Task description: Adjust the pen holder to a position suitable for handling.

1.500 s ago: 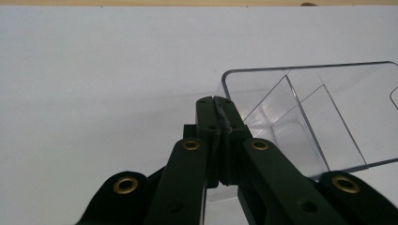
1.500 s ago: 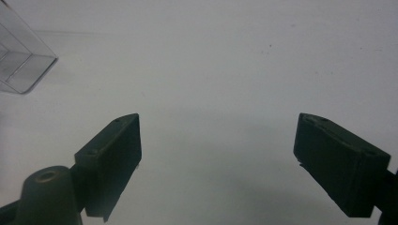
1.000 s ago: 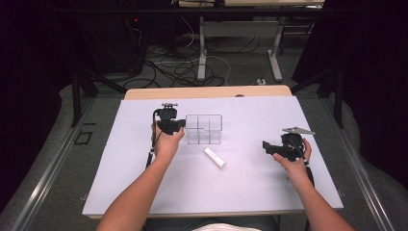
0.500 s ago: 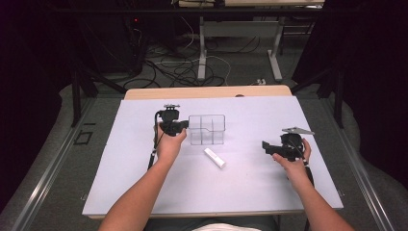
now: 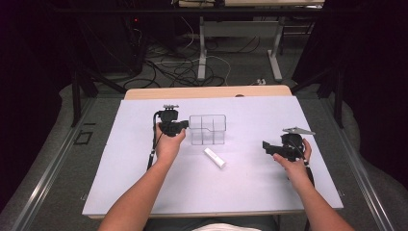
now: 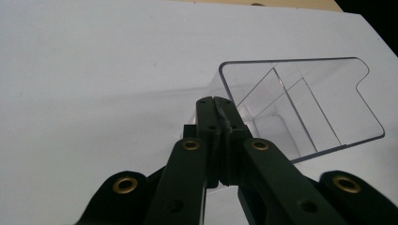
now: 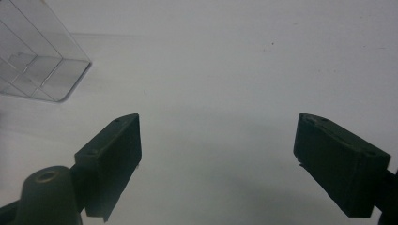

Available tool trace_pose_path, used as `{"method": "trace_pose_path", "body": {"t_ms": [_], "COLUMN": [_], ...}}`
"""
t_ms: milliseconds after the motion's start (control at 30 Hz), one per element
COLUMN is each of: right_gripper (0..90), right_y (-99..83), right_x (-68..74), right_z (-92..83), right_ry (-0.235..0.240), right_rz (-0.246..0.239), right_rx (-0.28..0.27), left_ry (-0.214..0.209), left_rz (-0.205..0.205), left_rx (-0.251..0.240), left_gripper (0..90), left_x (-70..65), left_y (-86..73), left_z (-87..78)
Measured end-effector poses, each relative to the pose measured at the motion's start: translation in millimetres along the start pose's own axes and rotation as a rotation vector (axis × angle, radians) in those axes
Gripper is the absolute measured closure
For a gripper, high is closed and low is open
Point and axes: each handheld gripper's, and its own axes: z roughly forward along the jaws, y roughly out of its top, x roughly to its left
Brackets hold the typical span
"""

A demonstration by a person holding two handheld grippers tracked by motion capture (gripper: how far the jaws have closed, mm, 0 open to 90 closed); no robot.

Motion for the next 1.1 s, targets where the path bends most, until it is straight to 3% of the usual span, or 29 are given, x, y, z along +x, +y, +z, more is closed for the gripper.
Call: {"method": "trace_pose_path", "body": {"t_ms": [733,967,1100], "right_gripper": [14.7,14.8,14.8], "right_y": [-1.5,-1.4,-1.1], "right_x": [2.0,2.5,2.4], "right_z": [0.4,0.2,-0.5], "right_ry": [0.0,0.001,0.001], "right_rz": [0.008,0.011,0.008], "right_rx": [0.007,0.006,0.0], "left_ry": [-0.038,-0.025,-0.007], "left_rz": [-0.023,-0.015,-0.008], "left_rx": [-0.027,-0.036,-0.066], "left_gripper": [79.5,72.0,65.1], "left_x": [28.1,34.6,39.9], "left_y": [-15.8,-22.2,-27.1], "left_z": [-22.6,-29.3,-33.4]}}
